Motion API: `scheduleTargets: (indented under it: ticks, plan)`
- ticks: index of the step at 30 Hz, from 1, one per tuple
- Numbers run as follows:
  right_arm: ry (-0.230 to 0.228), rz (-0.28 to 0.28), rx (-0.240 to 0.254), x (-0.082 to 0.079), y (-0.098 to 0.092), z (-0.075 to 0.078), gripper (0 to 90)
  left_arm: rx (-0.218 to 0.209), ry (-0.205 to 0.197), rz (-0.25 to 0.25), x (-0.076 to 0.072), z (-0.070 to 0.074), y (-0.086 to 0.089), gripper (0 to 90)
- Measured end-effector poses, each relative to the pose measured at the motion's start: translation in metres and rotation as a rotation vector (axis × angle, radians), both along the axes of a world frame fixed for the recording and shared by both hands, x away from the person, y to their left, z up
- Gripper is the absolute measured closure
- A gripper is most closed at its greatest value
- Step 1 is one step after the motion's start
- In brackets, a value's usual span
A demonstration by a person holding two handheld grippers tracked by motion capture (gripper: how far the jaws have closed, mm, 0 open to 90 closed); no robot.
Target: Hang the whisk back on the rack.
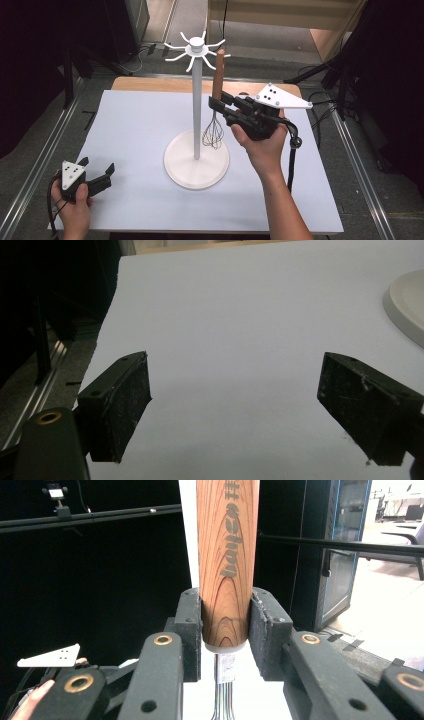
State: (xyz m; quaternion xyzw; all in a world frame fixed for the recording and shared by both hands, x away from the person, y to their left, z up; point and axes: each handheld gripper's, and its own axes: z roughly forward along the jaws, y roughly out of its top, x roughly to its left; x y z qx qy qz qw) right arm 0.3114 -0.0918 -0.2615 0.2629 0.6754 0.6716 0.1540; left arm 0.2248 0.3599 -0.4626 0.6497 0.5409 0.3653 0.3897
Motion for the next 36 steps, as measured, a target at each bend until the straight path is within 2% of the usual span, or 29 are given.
scheduleTargets:
  ticks: [9,12,15,17,20,24,28,32,36]
  plan:
    - [-0.017,-0.014,0.003,0.000,-0.003,-0.002,68.7,0.002,0.001,0.002,0.000,0.000,-0.001,14.6]
    - [-0.018,-0.033,0.015,0.001,-0.006,-0.004,60.6,0.001,0.000,0.001,0.000,0.000,0.000,14.6]
    - [-0.046,-0.089,-0.011,0.000,-0.007,-0.007,53.0,0.001,0.000,0.000,0.000,0.000,0.000,14.6]
    - [-0.046,-0.111,-0.021,-0.001,-0.008,-0.008,47.1,0.002,0.000,0.001,0.000,0.000,0.000,14.6]
    - [-0.035,-0.132,-0.033,-0.002,-0.010,-0.011,40.8,0.004,0.001,0.001,0.000,0.000,0.000,14.6]
    - [0.005,-0.181,-0.063,-0.002,-0.014,-0.018,26.8,0.007,0.004,0.003,0.000,0.000,-0.001,14.6]
    - [0.017,-0.258,-0.107,-0.002,-0.017,-0.028,15.9,0.009,0.003,0.004,0.000,0.000,-0.001,14.6]
    - [0.023,-0.298,-0.133,-0.004,-0.022,-0.040,12.5,0.011,0.004,0.003,0.000,0.000,-0.001,14.6]
    - [0.047,-0.333,-0.141,-0.003,-0.030,-0.051,4.1,0.014,0.003,0.001,0.000,0.000,-0.001,14.6]
